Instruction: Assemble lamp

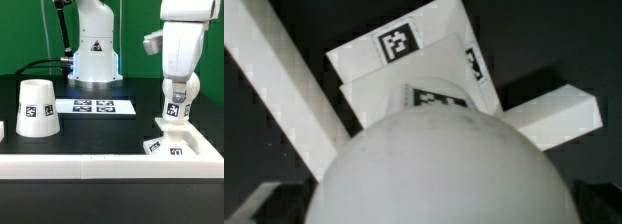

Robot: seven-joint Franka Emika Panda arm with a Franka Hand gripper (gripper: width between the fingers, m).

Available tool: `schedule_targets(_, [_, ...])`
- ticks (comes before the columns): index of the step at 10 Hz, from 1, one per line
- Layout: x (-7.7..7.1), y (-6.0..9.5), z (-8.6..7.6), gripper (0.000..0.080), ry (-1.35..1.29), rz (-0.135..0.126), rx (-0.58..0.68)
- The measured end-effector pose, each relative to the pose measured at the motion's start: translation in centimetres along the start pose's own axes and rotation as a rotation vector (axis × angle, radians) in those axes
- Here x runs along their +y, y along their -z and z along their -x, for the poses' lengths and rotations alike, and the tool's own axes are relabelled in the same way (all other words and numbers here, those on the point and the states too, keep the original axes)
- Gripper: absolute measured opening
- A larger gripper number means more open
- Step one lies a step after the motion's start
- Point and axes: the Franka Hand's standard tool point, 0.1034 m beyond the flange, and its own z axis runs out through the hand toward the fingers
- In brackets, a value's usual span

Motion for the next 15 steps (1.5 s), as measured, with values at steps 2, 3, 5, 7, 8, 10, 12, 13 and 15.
schedule_targets(2, [0.02, -0.07, -0.07, 0.0699, 0.044, 0.018, -0.015])
schedule_targets(3, [0.04, -0.07, -0.03, 0.0699, 0.044, 0.018, -0.016])
schedule_targets(5, [0.11, -0.11, 0.11, 0.0572, 0.039, 0.018, -0.016])
schedule_targets(7, [0.12, -0.11, 0.13, 0.0574, 0.022, 0.018, -0.016])
schedule_targets(8, [0.13, -0.11, 0.15, 0.0574, 0.003, 0.018, -0.016])
schedule_targets(10, [0.06, -0.15, 0.19, 0.0574, -0.171, 0.012, -0.012])
schedule_targets(12, [-0.15, -0.19, 0.24, 0.0574, -0.450, 0.005, -0.019])
schedule_targets(13, [-0.19, -0.19, 0.27, 0.0576, -0.550, 0.002, -0.023])
schedule_targets(15, [-0.16, -0.20, 0.30, 0.0576, -0.692, 0.003, -0.024])
